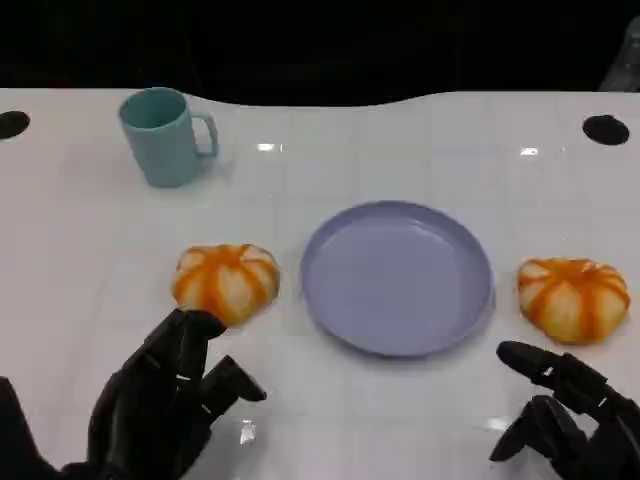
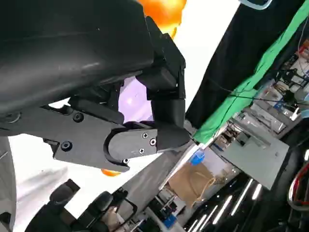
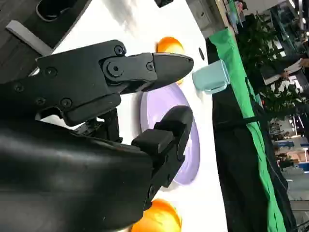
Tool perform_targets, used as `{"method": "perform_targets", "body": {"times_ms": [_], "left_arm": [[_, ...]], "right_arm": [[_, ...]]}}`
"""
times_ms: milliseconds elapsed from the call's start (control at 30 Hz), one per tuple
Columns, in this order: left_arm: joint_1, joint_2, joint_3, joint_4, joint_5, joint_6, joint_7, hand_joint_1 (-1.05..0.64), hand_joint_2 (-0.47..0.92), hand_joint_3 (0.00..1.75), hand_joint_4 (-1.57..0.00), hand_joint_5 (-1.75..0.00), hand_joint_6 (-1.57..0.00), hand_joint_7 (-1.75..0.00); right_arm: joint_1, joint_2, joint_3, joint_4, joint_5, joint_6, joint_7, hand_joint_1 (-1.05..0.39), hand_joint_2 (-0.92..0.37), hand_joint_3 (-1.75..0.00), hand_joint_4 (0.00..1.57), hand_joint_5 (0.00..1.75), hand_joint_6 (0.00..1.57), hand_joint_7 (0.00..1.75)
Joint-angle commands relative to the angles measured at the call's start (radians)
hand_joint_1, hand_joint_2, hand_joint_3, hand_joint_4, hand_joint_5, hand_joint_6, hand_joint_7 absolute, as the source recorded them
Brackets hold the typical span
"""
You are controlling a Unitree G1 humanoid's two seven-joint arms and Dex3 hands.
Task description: Grasp the bread from the table and place it into the plate.
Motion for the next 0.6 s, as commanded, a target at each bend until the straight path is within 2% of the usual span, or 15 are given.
{"method": "perform_targets", "body": {"times_ms": [33,600], "left_arm": [[-0.004,0.009,0.007,-0.007,0.002,0.000,0.006,-0.50,0.92,0.42,-0.69,-1.75,-0.57,-1.49],[-0.013,0.005,0.004,0.008,0.035,-0.033,0.001,-0.50,0.92,0.44,-0.69,-1.75,-0.57,-1.49]], "right_arm": [[0.004,-0.009,-0.007,-0.008,0.009,0.006,-0.004,-0.76,-0.92,-0.30,0.61,1.51,0.89,0.54],[-0.006,-0.010,-0.011,0.001,0.010,0.007,0.000,-0.76,-0.92,-0.29,0.60,1.51,0.88,0.55]]}}
